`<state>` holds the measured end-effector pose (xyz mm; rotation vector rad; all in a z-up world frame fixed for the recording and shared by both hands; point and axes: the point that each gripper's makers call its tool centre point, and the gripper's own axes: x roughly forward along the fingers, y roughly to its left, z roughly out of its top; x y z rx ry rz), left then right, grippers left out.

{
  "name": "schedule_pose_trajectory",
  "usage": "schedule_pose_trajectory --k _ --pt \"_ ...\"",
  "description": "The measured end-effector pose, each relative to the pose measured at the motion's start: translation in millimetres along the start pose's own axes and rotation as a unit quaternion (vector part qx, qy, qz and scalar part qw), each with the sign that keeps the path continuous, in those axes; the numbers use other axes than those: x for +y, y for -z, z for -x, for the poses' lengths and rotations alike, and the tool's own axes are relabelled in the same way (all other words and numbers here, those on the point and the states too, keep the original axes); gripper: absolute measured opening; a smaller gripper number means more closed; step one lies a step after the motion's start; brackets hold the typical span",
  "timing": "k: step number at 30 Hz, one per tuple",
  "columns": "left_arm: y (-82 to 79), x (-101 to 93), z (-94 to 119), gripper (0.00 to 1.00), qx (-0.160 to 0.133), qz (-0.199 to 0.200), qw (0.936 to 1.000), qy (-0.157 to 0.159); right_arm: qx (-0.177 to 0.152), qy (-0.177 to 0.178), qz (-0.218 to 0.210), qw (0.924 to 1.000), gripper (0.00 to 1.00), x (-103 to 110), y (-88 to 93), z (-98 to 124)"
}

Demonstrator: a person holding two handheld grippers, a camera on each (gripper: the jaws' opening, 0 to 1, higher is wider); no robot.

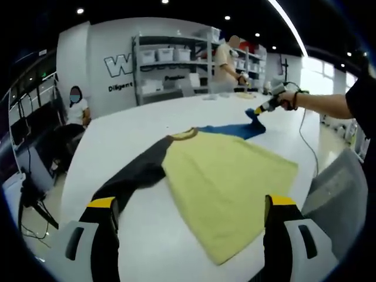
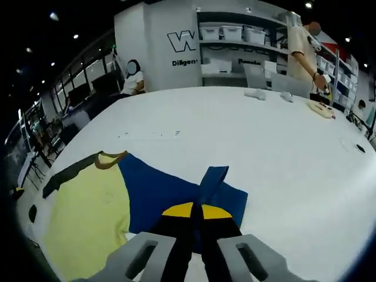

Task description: Fold the garment on the visible template until the final outline fits inside the template.

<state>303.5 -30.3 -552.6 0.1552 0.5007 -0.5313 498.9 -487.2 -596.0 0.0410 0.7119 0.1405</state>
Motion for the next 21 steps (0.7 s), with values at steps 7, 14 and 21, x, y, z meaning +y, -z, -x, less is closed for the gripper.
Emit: schedule_pose_trajectory --k 7,14,21 --pt "1.3 0.3 1 0.99 0.000 0.003 1.0000 0.000 -0.003 -0.028 0.012 0.9995 0.00 28 -6.0 -6" --pt "2.8 -0.2 2 0.99 0.002 0.002 1.0000 0.000 -0.001 -0.051 0.024 0.9984 0.00 55 -8.1 -11" --pt "3.8 1.4 4 0.99 0.001 0.003 1.0000 -0.001 0.002 -0.064 0.037 0.9973 0.00 75 -8.8 -15"
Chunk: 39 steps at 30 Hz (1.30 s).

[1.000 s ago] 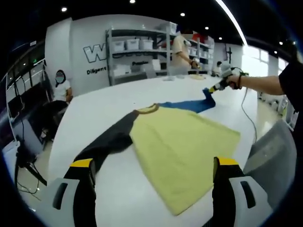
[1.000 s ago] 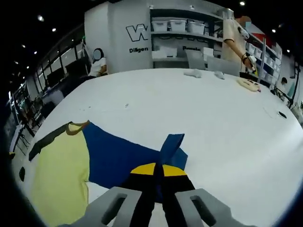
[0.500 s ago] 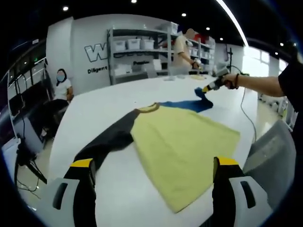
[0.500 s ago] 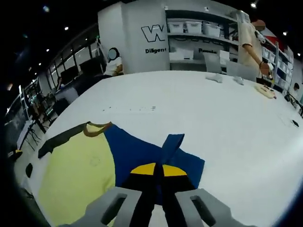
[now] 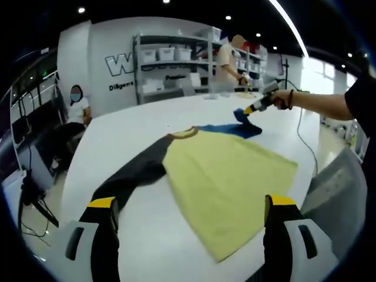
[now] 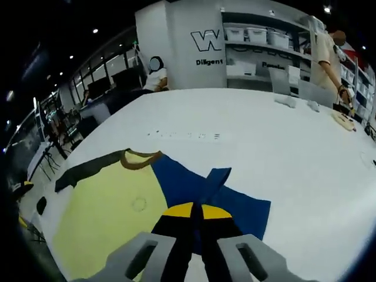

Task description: Fold the garment on the visible template until the final outline fits inside the template.

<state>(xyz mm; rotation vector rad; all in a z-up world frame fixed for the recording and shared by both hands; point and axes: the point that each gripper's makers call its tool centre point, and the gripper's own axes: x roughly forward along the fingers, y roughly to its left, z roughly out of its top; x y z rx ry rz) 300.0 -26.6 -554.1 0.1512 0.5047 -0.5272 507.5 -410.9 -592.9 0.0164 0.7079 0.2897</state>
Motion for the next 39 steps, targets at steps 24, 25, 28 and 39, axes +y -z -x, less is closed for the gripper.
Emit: schedule_pose_trajectory --k 24,25,28,39 --pt "-0.5 -4.8 -4 0.99 0.008 -0.004 0.9999 0.011 -0.012 -0.058 -0.004 0.9983 0.00 72 -19.4 -22" --pt "-0.4 -5.4 -4 0.99 0.008 -0.006 0.9999 0.011 -0.013 -0.060 -0.006 0.9981 0.00 75 -19.9 -22" --pt "-0.1 -8.6 -6 0.99 0.010 -0.006 0.9998 0.016 -0.017 -0.071 -0.006 0.9973 0.00 91 -23.2 -25" --pt "2.3 -8.3 -6 0.99 0.013 -0.007 0.9997 0.017 -0.014 -0.100 0.011 0.9949 0.00 137 -28.8 -40"
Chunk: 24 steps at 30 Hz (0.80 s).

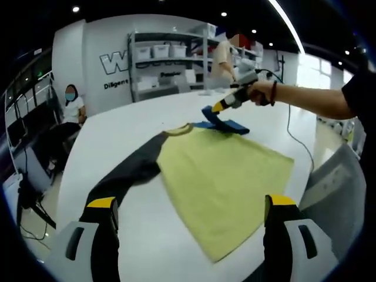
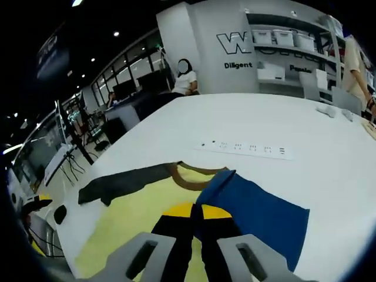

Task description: Fold the garment on the visible template until the final outline fits inside the template.

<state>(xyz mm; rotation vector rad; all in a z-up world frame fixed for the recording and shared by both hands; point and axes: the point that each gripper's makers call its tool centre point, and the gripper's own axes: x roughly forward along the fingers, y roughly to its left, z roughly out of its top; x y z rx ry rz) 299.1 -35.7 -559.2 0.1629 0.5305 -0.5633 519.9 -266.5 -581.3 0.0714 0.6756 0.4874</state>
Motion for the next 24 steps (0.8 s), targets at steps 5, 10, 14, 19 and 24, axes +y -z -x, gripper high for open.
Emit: schedule_pose_trajectory --k 5,10,14,19,24 --pt "1.3 0.9 1 0.99 0.001 0.000 1.0000 -0.001 0.005 -0.014 0.007 0.9999 0.00 16 0.5 -10" --pt "0.5 3.4 2 0.99 -0.003 0.002 1.0000 -0.006 0.007 -0.026 0.010 0.9996 0.00 30 2.8 -14" --pt "-0.6 1.2 1 0.99 -0.005 0.004 1.0000 -0.003 0.011 -0.032 0.016 0.9993 0.00 43 6.0 -18" --pt "-1.0 -0.7 1 0.99 -0.007 0.003 1.0000 -0.002 0.016 -0.041 0.017 0.9989 0.00 57 8.1 -22" --pt "0.4 2.3 3 0.99 -0.005 0.004 1.0000 -0.006 0.017 -0.051 0.018 0.9984 0.00 62 2.0 -34"
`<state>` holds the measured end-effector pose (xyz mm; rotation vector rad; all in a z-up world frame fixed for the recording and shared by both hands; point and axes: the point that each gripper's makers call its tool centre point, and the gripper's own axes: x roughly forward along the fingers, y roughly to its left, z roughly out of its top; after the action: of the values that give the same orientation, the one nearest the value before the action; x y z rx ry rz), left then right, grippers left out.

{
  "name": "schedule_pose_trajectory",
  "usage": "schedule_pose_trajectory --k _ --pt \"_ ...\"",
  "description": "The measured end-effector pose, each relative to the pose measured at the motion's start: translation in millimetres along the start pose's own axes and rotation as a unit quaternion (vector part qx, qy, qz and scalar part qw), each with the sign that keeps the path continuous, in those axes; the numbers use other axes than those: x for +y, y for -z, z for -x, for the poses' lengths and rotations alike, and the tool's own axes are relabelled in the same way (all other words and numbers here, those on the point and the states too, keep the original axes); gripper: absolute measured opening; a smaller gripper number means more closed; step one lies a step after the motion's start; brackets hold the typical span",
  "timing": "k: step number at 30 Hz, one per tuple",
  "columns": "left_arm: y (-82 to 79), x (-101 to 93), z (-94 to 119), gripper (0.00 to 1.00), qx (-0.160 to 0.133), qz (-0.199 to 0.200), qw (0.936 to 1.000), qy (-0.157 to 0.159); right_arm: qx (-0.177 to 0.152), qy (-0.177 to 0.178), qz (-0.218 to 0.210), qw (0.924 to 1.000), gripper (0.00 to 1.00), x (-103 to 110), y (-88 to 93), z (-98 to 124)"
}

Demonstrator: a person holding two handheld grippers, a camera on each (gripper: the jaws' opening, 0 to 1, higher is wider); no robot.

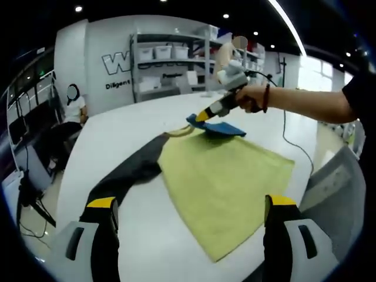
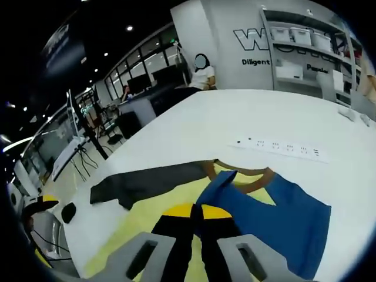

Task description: Fold the garment on the visible template until the final outline fits inside the template.

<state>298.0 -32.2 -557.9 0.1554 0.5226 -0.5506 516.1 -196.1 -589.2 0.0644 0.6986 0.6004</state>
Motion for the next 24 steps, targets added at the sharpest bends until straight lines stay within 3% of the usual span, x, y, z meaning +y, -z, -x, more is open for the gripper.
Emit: schedule_pose_trajectory --k 13,24 --pt "0.1 -2.7 0 0.99 -0.001 0.001 1.0000 0.006 0.003 -0.019 0.008 0.9998 0.00 20 -10.3 -18" --pt "1.7 2.0 4 0.99 -0.002 0.003 1.0000 -0.002 0.010 -0.045 0.022 0.9987 0.00 48 -6.5 -22"
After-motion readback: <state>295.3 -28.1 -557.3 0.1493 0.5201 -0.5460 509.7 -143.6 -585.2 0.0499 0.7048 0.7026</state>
